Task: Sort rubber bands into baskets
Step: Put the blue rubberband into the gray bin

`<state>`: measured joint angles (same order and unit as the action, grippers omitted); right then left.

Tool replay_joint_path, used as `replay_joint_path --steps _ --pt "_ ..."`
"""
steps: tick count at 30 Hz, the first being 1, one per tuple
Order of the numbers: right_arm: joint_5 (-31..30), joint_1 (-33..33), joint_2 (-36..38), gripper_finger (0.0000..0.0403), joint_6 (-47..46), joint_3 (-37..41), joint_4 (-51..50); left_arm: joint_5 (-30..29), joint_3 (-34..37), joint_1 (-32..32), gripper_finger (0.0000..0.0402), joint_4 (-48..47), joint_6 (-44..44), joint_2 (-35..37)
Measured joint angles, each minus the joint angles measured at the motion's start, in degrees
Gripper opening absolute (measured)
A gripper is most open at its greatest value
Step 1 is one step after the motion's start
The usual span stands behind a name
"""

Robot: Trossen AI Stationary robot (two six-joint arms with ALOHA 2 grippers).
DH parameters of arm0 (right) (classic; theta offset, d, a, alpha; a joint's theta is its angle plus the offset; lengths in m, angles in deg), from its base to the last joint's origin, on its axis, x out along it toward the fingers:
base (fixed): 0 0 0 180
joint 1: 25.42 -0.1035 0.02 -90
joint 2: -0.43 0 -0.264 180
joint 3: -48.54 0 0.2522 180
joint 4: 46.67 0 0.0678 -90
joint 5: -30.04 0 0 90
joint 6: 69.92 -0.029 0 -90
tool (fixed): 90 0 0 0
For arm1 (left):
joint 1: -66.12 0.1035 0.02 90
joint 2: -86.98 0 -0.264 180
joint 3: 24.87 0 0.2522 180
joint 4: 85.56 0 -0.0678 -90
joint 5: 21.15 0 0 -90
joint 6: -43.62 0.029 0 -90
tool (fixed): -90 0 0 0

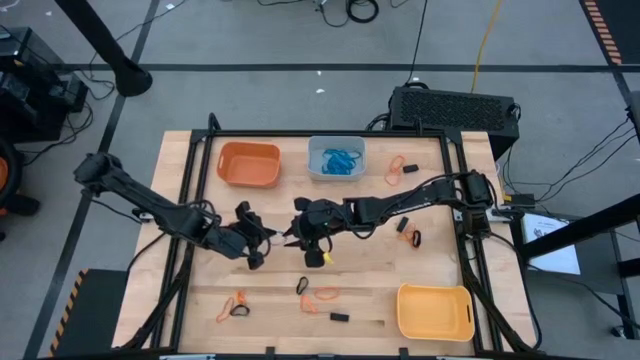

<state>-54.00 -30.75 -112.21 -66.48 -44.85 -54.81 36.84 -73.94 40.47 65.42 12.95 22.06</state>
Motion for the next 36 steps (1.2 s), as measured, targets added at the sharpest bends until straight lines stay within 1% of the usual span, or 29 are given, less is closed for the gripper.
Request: replay_joint_path --steps 2,9,11,14,17,24,27,30,33,36 --pt "-0.1 0.0 0.0 0.0132 0.3 0.0 0.3 0.0 0.0 0.0 0.0001 0.0 0.1 -1.0" --pt "1.2 0.0 0.0 0.0195 0.3 0.0 -0.2 0.1 0.0 0.1 0.0001 1.0 0.7 -3.0" --pt "-0.2 0.0 0.0 0.0205 0.3 0.0 0.2 0.5 0.0 0.1 0.0001 4.1 2.5 -2.9" --pt "-4.3 0.0 0.0 0.0212 0.4 0.0 0.2 2.3 0.0 0.1 0.0001 8.2 5.8 -2.9" --pt "-4.7 0.2 0.0 0.0211 0.4 0.0 0.1 3.5 0.0 0.1 0.0001 10.4 7.3 -2.9" --pt "-4.6 0.1 0.0 0.0207 0.3 0.0 -1.4 3.5 0.0 0.1 0.0001 10.3 7.6 -2.9" --pt "-4.6 0.1 0.0 0.0193 0.2 0.0 -3.9 3.4 0.0 0.1 0.0001 10.3 7.6 -2.9" --pt "-4.6 0.2 0.0 0.0162 -1.1 0.0 -4.5 3.4 0.0 0.1 0.0001 10.2 7.6 -2.9" --pt "-4.6 0.2 0.0 0.0111 -1.2 0.0 -4.6 3.4 0.0 0.1 0.0005 10.0 7.5 -2.9" --pt "-4.6 0.4 0.0 0.0041 -1.2 0.0 -4.6 3.2 0.0 0.1 0.0017 9.8 7.2 -2.9"
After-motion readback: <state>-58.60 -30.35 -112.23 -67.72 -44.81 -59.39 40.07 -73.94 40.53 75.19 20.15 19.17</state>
